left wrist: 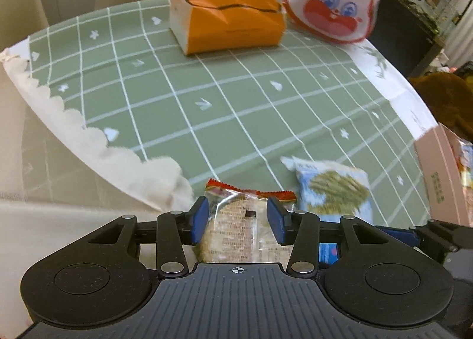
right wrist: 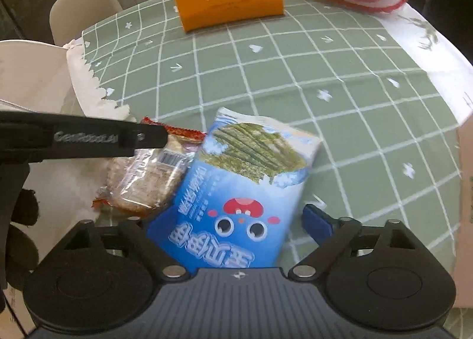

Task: Organize snacks
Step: 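Grasp the blue seaweed bag with the right gripper while left grasps a biscuit packet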

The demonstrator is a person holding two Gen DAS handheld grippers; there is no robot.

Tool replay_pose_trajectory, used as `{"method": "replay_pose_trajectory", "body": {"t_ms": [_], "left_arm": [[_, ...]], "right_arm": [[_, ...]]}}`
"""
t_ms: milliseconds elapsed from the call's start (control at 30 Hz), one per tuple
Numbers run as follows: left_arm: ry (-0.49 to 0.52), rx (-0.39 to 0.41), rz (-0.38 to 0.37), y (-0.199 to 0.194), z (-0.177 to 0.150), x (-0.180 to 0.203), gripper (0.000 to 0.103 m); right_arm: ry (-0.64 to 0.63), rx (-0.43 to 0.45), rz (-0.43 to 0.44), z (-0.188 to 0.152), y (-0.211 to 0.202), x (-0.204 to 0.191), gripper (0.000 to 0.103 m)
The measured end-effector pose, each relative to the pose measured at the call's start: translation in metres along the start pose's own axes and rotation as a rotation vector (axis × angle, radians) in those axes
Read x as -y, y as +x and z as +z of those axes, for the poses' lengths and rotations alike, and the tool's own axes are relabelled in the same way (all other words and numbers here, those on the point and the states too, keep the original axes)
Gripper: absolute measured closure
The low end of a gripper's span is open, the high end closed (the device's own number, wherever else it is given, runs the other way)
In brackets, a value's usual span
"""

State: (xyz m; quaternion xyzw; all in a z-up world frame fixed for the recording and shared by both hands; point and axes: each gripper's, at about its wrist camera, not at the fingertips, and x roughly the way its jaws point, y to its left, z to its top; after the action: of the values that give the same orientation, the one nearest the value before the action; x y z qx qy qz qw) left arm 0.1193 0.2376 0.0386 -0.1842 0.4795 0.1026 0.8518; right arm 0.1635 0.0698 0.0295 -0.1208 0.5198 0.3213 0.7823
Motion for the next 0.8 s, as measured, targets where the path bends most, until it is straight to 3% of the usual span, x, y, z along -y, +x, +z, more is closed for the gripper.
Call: {"method": "replay_pose_trajectory", "body": {"t_ms": [67, 100, 300, 500, 600, 800], "left_arm": [[0.019, -0.005, -0.017, -0.004, -0.009, 0.009, 0.054], [0.033, -0.009, -0.030, -0.006, -0.015, 0.014, 0.054], [0.146, -0.052, -0.114, -0.015, -0.054, 0.056, 0.054], [0.160, -0.065, -0.167, -0.023, -0.071, 0.071, 0.054], [0.110, -0.047, -0.152, -0.034, -0.073, 0.060, 0.054], [0.008, -0.110, -0.208, -0.031, -0.080, 0.036, 0.054]], "right_arm": [[0.002, -0.004, 0.004, -0.011, -0.012, 0.011, 0.041], [0.009, -0.005, -0.001, -0.017, -0.017, 0.017, 0.043], [0.041, 0.000, -0.038, -0.059, -0.049, 0.047, 0.044], [0.035, 0.048, -0.076, -0.073, -0.074, 0.059, 0.042], [0.077, 0.062, -0.066, -0.070, -0.077, 0.065, 0.024], [0.071, 0.030, -0.073, -0.077, -0.055, 0.057, 0.023]]}}
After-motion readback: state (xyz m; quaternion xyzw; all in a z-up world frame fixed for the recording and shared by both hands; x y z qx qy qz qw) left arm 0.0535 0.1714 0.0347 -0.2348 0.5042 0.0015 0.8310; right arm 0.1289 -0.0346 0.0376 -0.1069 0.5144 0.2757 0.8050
